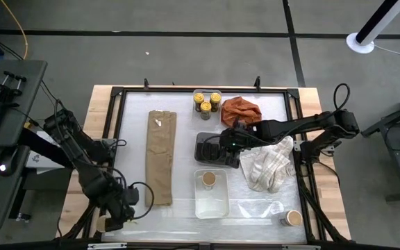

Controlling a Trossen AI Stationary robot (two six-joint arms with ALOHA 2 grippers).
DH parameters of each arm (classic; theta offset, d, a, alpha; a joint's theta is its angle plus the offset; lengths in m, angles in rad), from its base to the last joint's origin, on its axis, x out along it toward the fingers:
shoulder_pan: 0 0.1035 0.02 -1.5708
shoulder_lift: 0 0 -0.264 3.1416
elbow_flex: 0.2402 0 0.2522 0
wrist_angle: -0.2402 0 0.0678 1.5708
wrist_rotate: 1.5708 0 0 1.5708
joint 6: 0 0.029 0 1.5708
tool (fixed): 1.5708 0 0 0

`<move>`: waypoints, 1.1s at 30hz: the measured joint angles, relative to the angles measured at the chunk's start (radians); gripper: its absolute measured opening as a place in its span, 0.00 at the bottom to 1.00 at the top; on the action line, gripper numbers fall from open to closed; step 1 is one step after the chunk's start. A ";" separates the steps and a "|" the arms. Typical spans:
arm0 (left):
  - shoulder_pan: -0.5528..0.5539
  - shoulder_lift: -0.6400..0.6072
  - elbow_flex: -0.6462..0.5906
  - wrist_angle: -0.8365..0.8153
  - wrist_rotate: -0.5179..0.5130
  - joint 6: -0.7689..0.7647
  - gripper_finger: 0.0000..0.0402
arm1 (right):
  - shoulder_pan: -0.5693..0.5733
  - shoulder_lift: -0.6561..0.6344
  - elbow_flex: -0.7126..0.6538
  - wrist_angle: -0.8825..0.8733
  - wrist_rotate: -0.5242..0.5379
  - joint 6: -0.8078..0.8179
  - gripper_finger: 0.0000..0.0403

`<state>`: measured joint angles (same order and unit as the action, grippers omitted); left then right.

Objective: Sort spices by type
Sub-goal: Put the left gold seasoning bottle into the white bin

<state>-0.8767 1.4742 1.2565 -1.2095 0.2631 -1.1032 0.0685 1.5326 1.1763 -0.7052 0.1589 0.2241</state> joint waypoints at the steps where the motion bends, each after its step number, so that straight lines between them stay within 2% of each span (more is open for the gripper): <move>1: 0.003 0.000 0.000 -0.003 0.011 -0.025 0.92 | 0.000 0.000 0.000 0.000 0.000 0.009 0.00; 4: 0.009 0.000 0.000 -0.011 0.064 -0.012 0.92 | 0.000 0.000 0.000 0.000 0.000 0.027 0.00; 7: -0.004 0.000 0.000 -0.004 0.069 -0.034 0.92 | 0.000 0.000 0.000 0.000 0.000 0.026 0.00; 10: -0.025 0.007 0.000 0.073 0.085 -0.023 0.92 | 0.000 0.000 0.000 0.000 0.000 0.026 0.00; 14: -0.079 0.027 0.000 0.120 0.053 0.021 0.92 | 0.000 0.000 0.000 0.000 0.000 0.030 0.00; 21: -0.164 0.083 -0.001 0.029 0.054 0.089 0.92 | 0.000 0.000 0.000 0.000 0.000 0.030 0.00; 33: -0.220 0.169 -0.001 0.061 0.038 0.127 0.92 | 0.000 0.000 0.000 0.000 0.031 0.022 0.00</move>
<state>-1.0969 1.6427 1.2556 -1.1488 0.3013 -0.9763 0.0681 1.5326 1.1759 -0.7048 0.1901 0.2462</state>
